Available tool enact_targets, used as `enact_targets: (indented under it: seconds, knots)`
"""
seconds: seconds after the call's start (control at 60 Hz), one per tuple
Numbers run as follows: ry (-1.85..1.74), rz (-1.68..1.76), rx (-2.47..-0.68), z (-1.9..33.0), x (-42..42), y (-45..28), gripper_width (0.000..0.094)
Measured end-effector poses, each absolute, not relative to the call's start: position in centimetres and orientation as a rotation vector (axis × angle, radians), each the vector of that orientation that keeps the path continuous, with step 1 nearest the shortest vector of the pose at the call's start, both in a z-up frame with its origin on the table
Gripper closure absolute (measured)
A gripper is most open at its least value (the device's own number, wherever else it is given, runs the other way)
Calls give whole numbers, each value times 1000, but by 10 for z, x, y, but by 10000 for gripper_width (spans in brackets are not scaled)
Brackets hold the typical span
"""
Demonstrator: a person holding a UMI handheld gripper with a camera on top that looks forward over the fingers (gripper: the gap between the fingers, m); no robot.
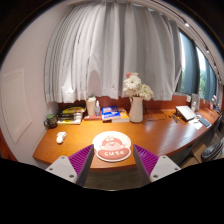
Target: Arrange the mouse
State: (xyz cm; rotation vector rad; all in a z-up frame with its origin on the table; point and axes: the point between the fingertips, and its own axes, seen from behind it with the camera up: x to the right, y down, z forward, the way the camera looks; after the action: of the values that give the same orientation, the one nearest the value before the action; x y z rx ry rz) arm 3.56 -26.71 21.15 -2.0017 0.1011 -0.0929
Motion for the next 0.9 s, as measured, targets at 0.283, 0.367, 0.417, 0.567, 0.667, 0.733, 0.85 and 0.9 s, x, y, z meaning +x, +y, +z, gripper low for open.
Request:
enact_targets:
  seconds: [0.283, 0.367, 0.417, 0.567, 0.667, 0.733, 0.85, 0.9]
  knots:
    - [-16, 22, -2143, 90, -100, -244, 158]
    - [-76, 74, -2184, 65, -146, -225, 147]
    - [-104, 103, -2202, 52, -172, -209, 149]
    - [-149, 122, -2244, 22, -228, -147, 149]
    - [-158, 117, -2262, 8, -252, -100, 149]
    - [-161, 124, -2267, 2, -266, -68, 152]
    - [-142, 124, -2274, -8, -281, -19, 150]
    - [-141, 116, -2282, -11, -284, -3, 150]
